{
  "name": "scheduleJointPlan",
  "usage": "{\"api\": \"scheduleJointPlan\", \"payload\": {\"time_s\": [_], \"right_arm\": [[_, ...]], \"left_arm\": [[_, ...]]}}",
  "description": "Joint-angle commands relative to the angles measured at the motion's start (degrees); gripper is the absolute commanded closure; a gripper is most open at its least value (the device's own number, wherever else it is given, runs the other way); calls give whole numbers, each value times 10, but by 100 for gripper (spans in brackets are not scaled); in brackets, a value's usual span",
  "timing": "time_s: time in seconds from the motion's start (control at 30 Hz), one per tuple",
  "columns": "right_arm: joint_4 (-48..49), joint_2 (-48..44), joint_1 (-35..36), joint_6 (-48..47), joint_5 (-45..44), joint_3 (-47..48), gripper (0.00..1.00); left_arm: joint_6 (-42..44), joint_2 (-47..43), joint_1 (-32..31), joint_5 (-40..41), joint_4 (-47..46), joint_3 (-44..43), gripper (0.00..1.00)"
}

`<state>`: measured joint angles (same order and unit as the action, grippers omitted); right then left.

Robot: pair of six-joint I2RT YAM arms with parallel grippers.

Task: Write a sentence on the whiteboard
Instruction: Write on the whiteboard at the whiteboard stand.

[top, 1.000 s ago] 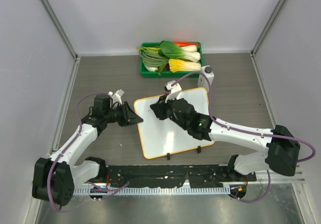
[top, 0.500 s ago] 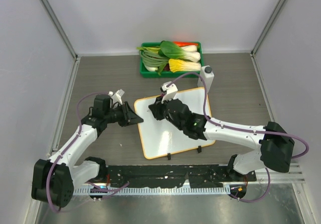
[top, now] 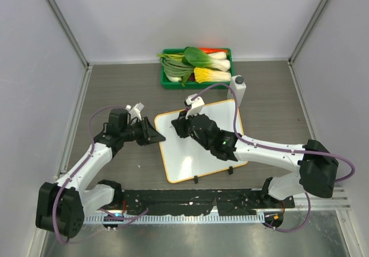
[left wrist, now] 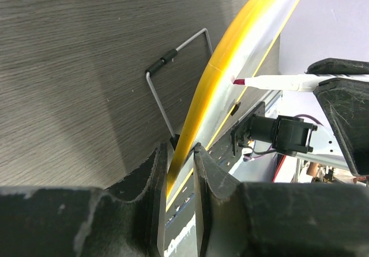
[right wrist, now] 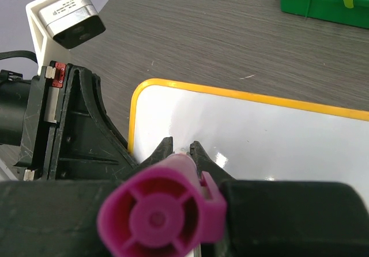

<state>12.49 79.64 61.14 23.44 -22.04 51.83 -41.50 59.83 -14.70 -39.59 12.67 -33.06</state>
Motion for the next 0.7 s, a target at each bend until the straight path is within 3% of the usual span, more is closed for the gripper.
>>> {"api": "scheduleJointPlan", "payload": {"time_s": [0.0,0.67], "right_arm": [[7,-6,3,-13,-20,-6,99],[0,-53,3,-4,-5,-53,98]], "left_arm": [[2,-4,-5,-1,-8,-3,90],[5,-2,-7,0,-6,-4,93]]}}
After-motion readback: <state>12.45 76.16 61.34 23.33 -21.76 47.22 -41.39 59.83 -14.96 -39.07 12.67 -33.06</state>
